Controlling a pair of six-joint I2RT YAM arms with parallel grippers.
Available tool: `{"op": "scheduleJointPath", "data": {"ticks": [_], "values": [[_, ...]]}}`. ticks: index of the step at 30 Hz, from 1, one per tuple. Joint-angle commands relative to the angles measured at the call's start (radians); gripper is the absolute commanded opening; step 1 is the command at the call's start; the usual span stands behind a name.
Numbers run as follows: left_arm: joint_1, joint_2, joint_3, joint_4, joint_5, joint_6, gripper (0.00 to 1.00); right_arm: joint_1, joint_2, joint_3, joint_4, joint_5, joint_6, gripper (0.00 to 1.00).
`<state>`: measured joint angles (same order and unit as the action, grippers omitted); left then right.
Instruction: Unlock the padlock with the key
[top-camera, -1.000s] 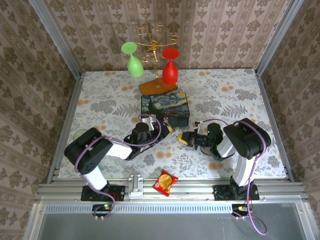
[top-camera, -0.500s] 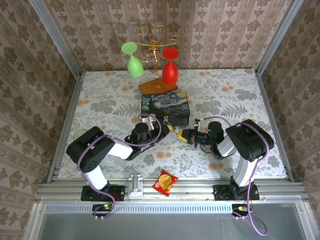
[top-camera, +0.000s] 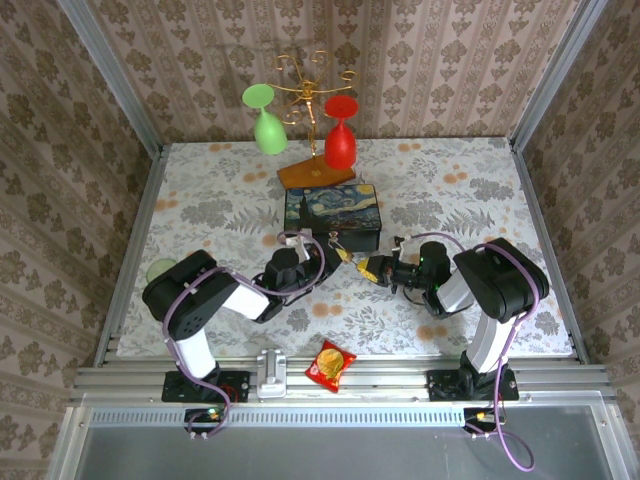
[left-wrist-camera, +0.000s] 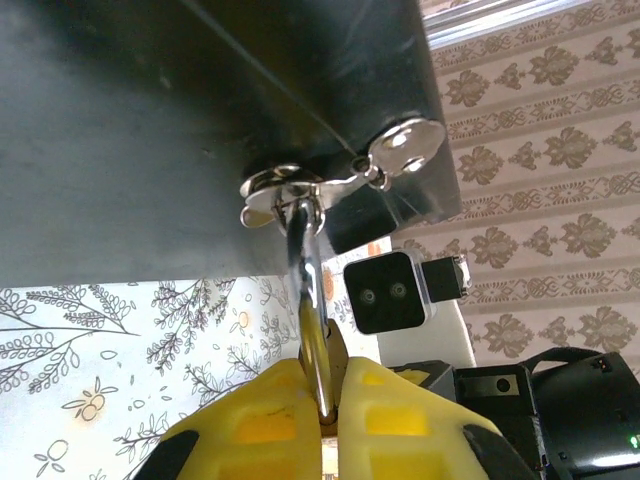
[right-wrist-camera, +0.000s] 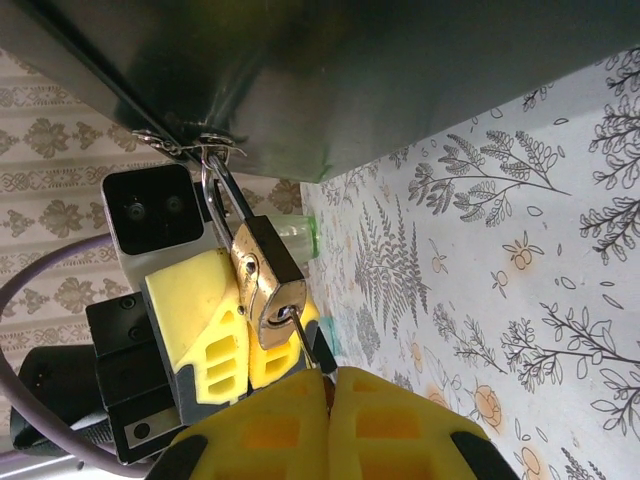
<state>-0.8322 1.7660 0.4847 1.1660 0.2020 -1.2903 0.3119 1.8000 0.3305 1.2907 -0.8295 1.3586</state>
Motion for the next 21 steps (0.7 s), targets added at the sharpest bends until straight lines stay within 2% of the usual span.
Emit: {"op": "scheduleJointPath", "data": {"ticks": [1, 13, 21], "values": [[-0.045, 0.017, 0.009, 0.116, 0.05, -0.022, 0.0, -0.002, 0.002, 0.032, 0.028, -0.005, 0.006, 0.0], [-0.029, 0.023, -0.011, 0.117, 0.054, -0.021, 0.0, -0.024, -0.049, 0.015, 0.028, -0.028, 0.001, 0.0], [-0.026, 0.037, 0.018, 0.119, 0.06, -0.033, 0.0, -0.022, -0.01, 0.028, 0.028, -0.036, -0.01, 0.0]]}}
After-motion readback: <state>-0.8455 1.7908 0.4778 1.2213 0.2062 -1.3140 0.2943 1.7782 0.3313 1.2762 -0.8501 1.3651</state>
